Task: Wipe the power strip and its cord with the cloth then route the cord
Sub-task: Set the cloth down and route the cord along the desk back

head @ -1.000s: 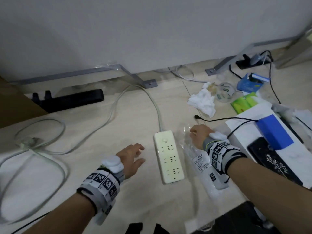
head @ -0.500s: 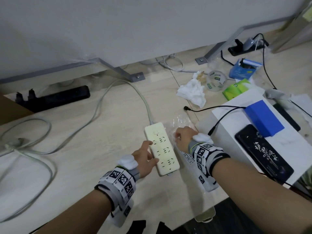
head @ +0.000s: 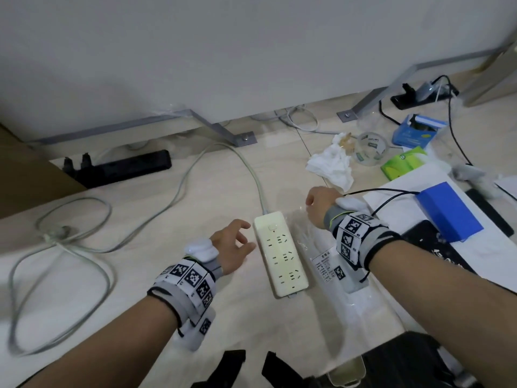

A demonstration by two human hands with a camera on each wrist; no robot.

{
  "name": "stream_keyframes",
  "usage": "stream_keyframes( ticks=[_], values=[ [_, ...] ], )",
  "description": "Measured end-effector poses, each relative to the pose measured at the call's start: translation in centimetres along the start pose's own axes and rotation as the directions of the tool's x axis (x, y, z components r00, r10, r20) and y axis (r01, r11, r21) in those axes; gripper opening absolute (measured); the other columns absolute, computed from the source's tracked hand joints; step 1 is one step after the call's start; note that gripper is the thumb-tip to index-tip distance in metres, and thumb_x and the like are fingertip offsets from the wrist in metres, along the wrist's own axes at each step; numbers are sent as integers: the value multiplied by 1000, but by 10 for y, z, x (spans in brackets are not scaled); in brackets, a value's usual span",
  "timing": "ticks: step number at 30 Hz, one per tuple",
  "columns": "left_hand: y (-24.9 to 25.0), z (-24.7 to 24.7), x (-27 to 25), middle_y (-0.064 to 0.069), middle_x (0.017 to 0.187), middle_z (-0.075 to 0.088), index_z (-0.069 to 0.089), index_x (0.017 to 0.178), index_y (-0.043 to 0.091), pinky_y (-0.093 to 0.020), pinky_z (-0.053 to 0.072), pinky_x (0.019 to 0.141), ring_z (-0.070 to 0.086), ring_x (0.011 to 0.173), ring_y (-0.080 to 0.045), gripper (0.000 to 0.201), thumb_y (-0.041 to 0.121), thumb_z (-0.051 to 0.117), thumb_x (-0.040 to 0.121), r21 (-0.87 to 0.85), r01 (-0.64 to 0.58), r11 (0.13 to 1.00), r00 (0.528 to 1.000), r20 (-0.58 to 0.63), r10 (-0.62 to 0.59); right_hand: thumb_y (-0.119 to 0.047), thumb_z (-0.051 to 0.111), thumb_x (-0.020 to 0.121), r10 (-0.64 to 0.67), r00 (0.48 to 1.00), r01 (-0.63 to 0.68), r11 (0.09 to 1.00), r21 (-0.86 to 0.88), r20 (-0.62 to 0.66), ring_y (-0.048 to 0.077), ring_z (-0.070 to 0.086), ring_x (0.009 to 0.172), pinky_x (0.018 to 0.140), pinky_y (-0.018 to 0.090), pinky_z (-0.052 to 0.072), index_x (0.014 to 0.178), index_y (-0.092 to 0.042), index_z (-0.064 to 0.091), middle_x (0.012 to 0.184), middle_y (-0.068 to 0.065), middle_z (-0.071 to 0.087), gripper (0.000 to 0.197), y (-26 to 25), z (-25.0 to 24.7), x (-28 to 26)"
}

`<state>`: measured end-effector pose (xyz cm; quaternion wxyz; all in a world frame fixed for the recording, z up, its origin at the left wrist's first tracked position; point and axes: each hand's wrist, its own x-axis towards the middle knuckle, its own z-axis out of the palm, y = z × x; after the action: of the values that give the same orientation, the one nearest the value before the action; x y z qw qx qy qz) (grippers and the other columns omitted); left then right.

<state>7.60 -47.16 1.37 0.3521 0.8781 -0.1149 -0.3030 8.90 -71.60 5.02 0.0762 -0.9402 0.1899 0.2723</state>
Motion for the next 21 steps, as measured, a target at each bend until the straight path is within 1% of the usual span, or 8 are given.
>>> stream_keyframes(
  ticks=[3, 6, 9, 11, 14, 16, 18, 21],
  values=[
    [11, -20, 6, 9, 104, 62, 50, 123, 27, -23, 44, 65, 57, 71, -2, 38, 33, 63, 88, -27, -46, 999, 997, -57, 44, -18, 55, 87, -10, 981, 31, 994, 104, -191, 25, 63, 95, 82, 31, 52, 104, -16, 66, 107, 4, 67, 20, -16, -38, -4],
    [24, -43, 13, 9, 115, 58, 51, 127, 27, -26, 48, 73, 59, 80, -5, 41, 31, 64, 88, -87, -110, 990, 986, -135, 98, -19, 58, 86, -56, 934, 167, 941, 294, -353, 21, 63, 85, 78, 30, 53, 89, -21, 67, 90, -1, 67, 10, -41, -73, -5],
    [35, -66, 21, 10, 123, 50, 48, 132, 26, -27, 49, 80, 61, 90, -11, 45, 27, 63, 89, -122, -166, 979, 964, -228, 135, -13, 61, 86, -123, 920, 350, 686, 638, -372, 20, 67, 72, 71, 34, 57, 75, -21, 62, 76, 2, 65, 14, -70, -92, 0],
    [38, -75, 28, 10, 123, 52, 49, 131, 27, -28, 50, 79, 61, 84, -12, 42, 24, 61, 90, -165, -165, 972, 962, -244, 122, -9, 61, 88, -134, 924, 372, 526, 765, -357, 18, 64, 64, 62, 30, 57, 74, -18, 60, 71, 5, 60, 17, -84, -93, 1],
    [35, -90, 40, 0, 102, 69, 61, 108, 23, -30, 51, 62, 61, 69, -13, 17, 17, 55, 93, -372, -110, 922, 984, -170, 49, -6, 60, 89, -121, 915, 399, 412, 819, -386, 17, 61, 61, 57, 25, 56, 75, -13, 60, 68, 4, 60, 16, -106, -96, 14],
    [30, -98, 46, -2, 82, 71, 64, 92, 20, -28, 48, 55, 59, 64, -13, 14, 14, 51, 96, -458, -72, 886, 990, -140, 8, -6, 60, 90, -95, 919, 389, 380, 839, -383, 18, 61, 62, 59, 28, 56, 75, -13, 60, 66, 3, 62, 17, -116, -96, 25],
    [23, -102, 52, -3, 75, 70, 66, 87, 16, -24, 47, 52, 58, 62, -13, 17, 15, 52, 96, -510, -39, 859, 988, -150, -44, -5, 59, 90, -45, 929, 358, 353, 864, -367, 18, 61, 60, 60, 30, 56, 75, -13, 59, 65, 3, 62, 17, -123, -93, 38],
    [13, -102, 63, -2, 70, 70, 69, 86, 11, -22, 45, 47, 58, 56, -10, 16, 16, 56, 93, -549, 11, 835, 978, -168, -123, -12, 61, 90, 45, 958, 265, 229, 937, -282, 18, 61, 59, 59, 32, 57, 85, -11, 58, 73, 6, 63, 6, -131, -82, 51]
  ],
)
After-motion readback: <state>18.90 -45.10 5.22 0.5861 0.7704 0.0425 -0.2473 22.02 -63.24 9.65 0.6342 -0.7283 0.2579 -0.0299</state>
